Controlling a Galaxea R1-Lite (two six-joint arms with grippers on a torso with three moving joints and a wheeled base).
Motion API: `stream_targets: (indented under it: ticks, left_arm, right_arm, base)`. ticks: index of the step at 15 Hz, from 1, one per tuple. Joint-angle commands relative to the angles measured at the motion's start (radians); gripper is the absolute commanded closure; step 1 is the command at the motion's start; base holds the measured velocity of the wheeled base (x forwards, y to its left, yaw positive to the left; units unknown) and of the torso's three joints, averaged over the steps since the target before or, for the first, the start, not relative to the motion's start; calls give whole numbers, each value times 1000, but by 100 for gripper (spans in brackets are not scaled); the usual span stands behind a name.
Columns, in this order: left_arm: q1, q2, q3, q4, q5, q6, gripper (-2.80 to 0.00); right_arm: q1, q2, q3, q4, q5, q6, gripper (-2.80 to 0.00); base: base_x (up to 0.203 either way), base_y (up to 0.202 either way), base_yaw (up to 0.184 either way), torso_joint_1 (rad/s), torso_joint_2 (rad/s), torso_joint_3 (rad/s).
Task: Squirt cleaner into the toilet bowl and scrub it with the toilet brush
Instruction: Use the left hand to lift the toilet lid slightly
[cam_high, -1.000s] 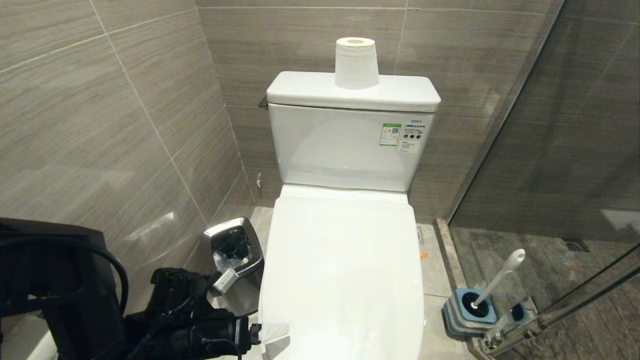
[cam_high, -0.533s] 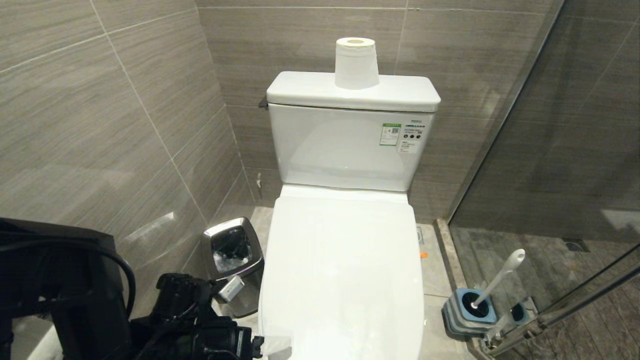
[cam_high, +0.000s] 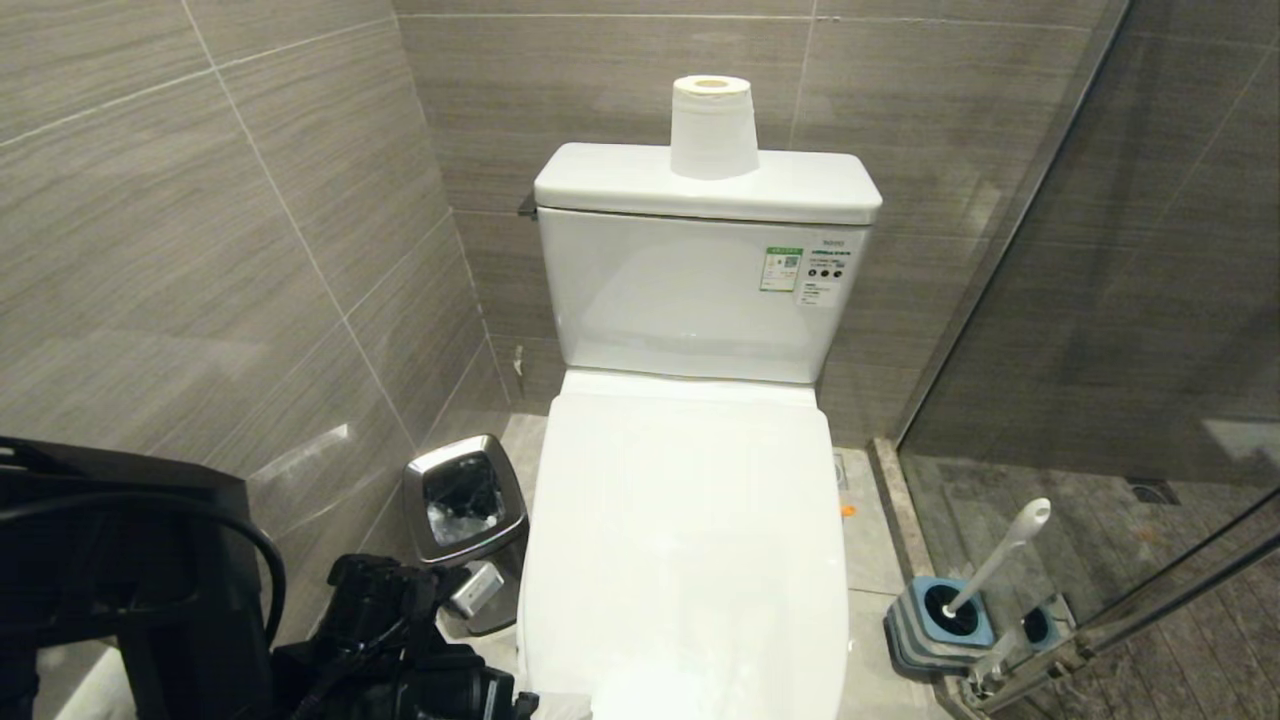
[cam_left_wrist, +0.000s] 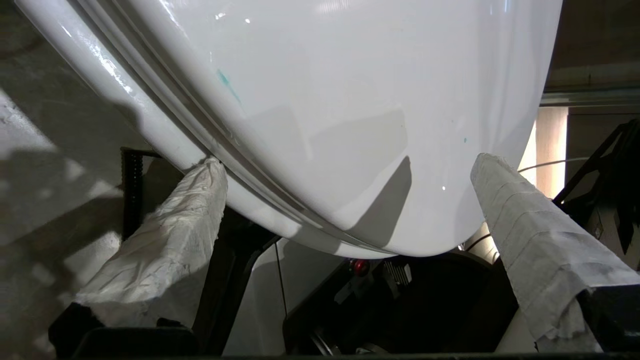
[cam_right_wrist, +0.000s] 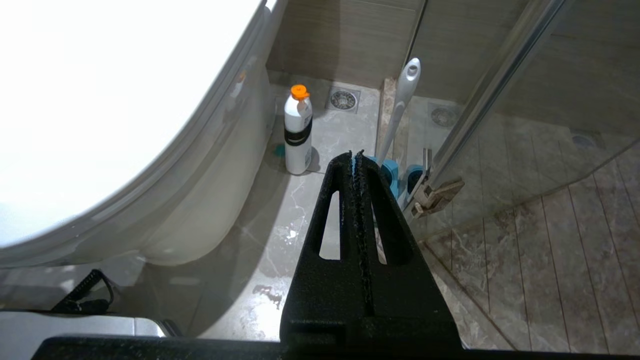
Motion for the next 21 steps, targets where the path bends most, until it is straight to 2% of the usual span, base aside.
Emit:
stream_targets:
  ticks: [1, 5, 8, 15, 17, 19, 21]
  left_arm:
    - [-12, 5, -1, -4, -4, 2, -280]
    - [-40, 8, -9, -6, -7, -12, -280]
    - [-52, 1, -28, -13, -10, -79, -280]
    - [-51, 0, -38, -17, -19, -100, -280]
    - [-48, -2, -40, -72, -20, -152, -280]
    - [-46, -5, -39, -168, -21, -238, -280]
    - [-40, -8, -40, -199, -41, -285, -280]
  right_arm:
    - [0, 0, -1, 2, 1, 0, 0]
    - [0, -2, -1, 2, 0, 0, 0]
    - [0, 0, -1, 2, 0, 0, 0]
    - [0, -2, -1, 2, 1, 0, 0]
    - [0, -2, -1, 2, 0, 0, 0]
    - [0, -1, -1, 2, 1, 0, 0]
    - [0, -2, -1, 2, 1, 0, 0]
  base:
    - [0, 0, 0, 0, 0, 0]
    - [0, 0, 0, 0, 0, 0]
    - [0, 0, 0, 0, 0, 0]
    - [0, 0, 0, 0, 0, 0]
    - [0, 0, 0, 0, 0, 0]
    - [0, 0, 0, 0, 0, 0]
    - [0, 0, 0, 0, 0, 0]
